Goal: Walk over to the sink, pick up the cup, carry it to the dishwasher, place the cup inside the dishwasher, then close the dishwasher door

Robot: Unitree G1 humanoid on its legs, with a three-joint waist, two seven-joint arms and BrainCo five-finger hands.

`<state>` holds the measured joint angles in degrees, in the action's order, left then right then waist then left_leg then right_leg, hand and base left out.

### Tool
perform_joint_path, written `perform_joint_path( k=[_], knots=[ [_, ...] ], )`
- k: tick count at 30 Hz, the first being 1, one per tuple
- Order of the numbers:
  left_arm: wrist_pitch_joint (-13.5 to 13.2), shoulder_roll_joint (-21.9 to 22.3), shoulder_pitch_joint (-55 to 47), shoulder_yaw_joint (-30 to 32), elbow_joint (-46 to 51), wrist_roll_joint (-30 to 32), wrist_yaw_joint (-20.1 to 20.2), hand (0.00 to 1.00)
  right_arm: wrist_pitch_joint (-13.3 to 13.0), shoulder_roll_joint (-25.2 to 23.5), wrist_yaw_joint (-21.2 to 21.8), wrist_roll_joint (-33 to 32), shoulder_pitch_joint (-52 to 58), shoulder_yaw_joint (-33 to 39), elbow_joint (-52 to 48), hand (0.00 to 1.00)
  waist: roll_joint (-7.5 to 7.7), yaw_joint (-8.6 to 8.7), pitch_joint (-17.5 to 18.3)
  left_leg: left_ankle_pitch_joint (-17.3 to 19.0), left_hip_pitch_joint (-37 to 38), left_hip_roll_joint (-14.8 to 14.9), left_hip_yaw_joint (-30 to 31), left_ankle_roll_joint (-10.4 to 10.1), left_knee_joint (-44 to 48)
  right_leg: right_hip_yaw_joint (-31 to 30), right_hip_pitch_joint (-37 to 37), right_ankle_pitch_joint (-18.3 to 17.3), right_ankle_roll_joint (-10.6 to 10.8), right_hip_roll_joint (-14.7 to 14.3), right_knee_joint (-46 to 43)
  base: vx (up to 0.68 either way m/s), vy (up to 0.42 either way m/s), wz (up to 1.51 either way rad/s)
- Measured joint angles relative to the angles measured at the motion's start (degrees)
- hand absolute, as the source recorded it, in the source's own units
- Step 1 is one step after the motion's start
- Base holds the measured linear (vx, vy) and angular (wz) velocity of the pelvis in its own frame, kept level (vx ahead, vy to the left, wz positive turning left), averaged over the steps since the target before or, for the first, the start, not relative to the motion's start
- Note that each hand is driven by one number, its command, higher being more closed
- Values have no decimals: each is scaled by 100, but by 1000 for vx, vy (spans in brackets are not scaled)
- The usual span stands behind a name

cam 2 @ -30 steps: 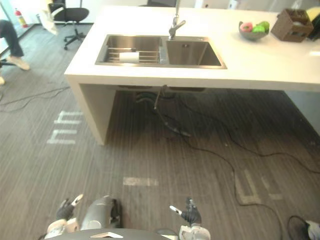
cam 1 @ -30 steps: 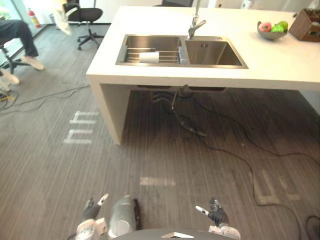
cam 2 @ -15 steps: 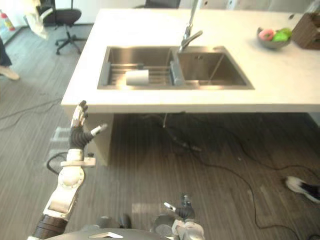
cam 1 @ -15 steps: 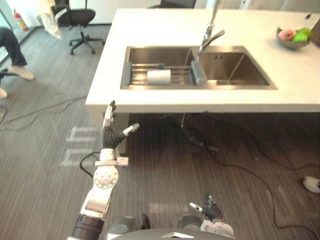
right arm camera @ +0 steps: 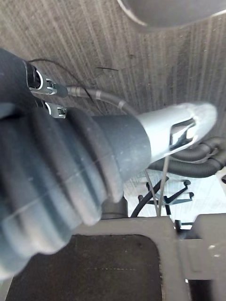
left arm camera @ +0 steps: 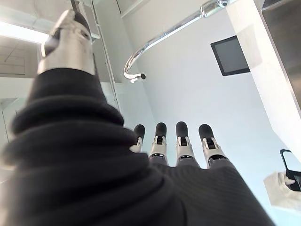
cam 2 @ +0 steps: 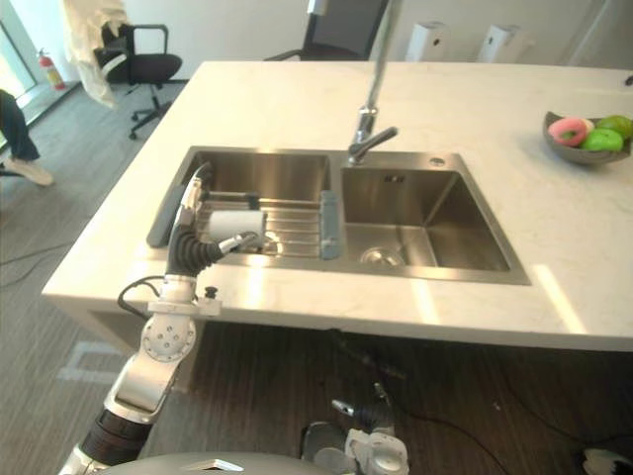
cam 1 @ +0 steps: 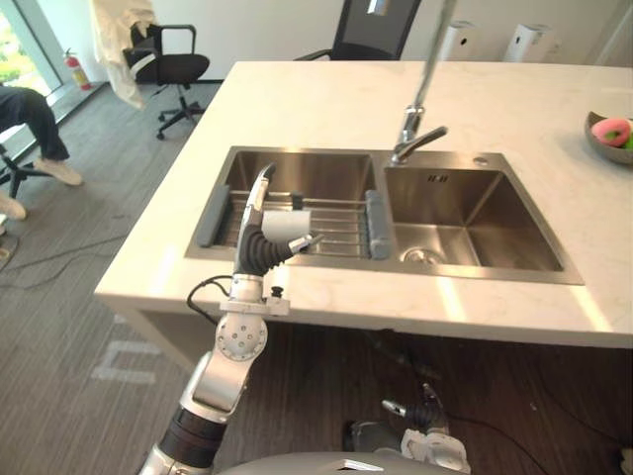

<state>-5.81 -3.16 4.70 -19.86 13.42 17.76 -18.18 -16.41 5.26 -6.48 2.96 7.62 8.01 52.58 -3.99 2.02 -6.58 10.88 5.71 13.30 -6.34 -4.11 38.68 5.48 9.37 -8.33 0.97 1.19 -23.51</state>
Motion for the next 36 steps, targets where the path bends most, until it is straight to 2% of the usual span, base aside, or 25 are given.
perform_joint_path(
  k=[1,2,3,5,6,7,8,9,10,11,14,20,22,25,27,36],
  knots=[
    [48,-4,3,-42,0,-11,22,0,39,13,-1,37,1,1,1,0,-17,5,8,-78,-253,133,-23,78,467,1,-147,7,-97,-48,169,274,-252,-11],
    [119,-12,2,-75,-2,-18,123,0,65,43,1,193,3,6,26,0,-73,-15,27,124,-594,283,-168,121,1093,-1,-446,75,-189,-139,507,274,-206,-17],
    [150,-23,2,-76,-12,-19,154,0,63,57,1,213,5,5,69,0,-79,-24,25,256,-693,279,-197,95,1181,0,-598,113,-220,-158,684,261,-181,-24],
    [250,-43,17,-100,-53,-17,261,0,37,147,1,212,-1,1,240,0,-80,-77,31,606,-861,-75,-232,10,420,-93,-1048,295,-200,-158,1233,274,-141,-26],
    [297,-57,18,-118,-55,-17,298,0,36,176,2,222,0,-2,272,0,-84,-100,34,617,-856,-202,-217,6,12,-145,-1101,336,-195,-156,1327,236,-26,-34],
    [380,-126,35,-162,-63,-14,374,0,26,234,2,288,-6,-1,320,0,-108,-123,51,557,-843,-433,-127,-3,-932,-195,-1145,401,-171,-157,1491,232,34,-22],
    [466,-193,93,-177,-114,-10,426,0,17,296,-1,400,-47,20,354,0,-171,-55,86,159,-816,-529,-124,74,-2002,-178,-1156,455,-108,-197,1645,235,54,-10],
    [509,-213,152,-177,-163,-9,460,0,22,341,3,427,-72,18,370,0,-221,-15,92,-183,-786,-536,-104,69,-2462,-171,-1154,465,-92,-236,1695,231,87,-11],
    [604,-347,224,-184,-318,15,489,0,61,351,1,424,-144,18,493,0,-181,-19,112,-498,-542,-639,-176,24,-2869,-251,-1208,532,4,-192,1818,199,88,-19],
    [704,-492,261,-187,-345,57,521,0,71,341,2,429,-105,9,506,0,-89,0,113,-625,-323,-736,-205,49,-3293,-280,-1266,550,30,-136,1946,175,88,-27],
    [894,-869,302,-285,-459,58,682,0,255,316,0,631,-101,12,503,0,23,82,120,-733,-123,-875,-298,96,-3633,-304,-1383,567,63,-24,2146,116,75,-8],
    [1062,-1169,309,-261,-852,166,876,0,386,339,-2,869,73,-23,526,0,36,158,112,-751,107,-950,-295,122,-3799,-268,-1587,541,112,34,2227,30,21,2],
    [1086,-1204,309,-257,-880,172,920,0,439,376,-2,869,97,-100,541,0,38,166,110,-768,153,-951,-289,125,-3820,-251,-1627,540,112,35,2227,-46,-17,3],
    [1079,-1269,310,-252,-1004,436,1195,0,451,384,0,869,127,-118,538,0,51,207,103,-936,256,-978,-236,145,-4063,-165,-1625,540,114,46,2212,-121,-31,13],
    [1082,-1301,309,-250,-1010,698,1464,0,550,388,9,868,141,-130,563,0,78,209,91,-1095,344,-990,-191,158,-4300,-125,-1608,546,124,42,2218,-117,-30,12],
    [1156,-1646,307,-244,-1010,1188,1845,0,566,373,10,861,138,-233,575,0,188,274,89,-1160,321,-1017,-149,180,-4335,-27,-1705,687,175,66,2439,-49,-9,3]
  ],
)
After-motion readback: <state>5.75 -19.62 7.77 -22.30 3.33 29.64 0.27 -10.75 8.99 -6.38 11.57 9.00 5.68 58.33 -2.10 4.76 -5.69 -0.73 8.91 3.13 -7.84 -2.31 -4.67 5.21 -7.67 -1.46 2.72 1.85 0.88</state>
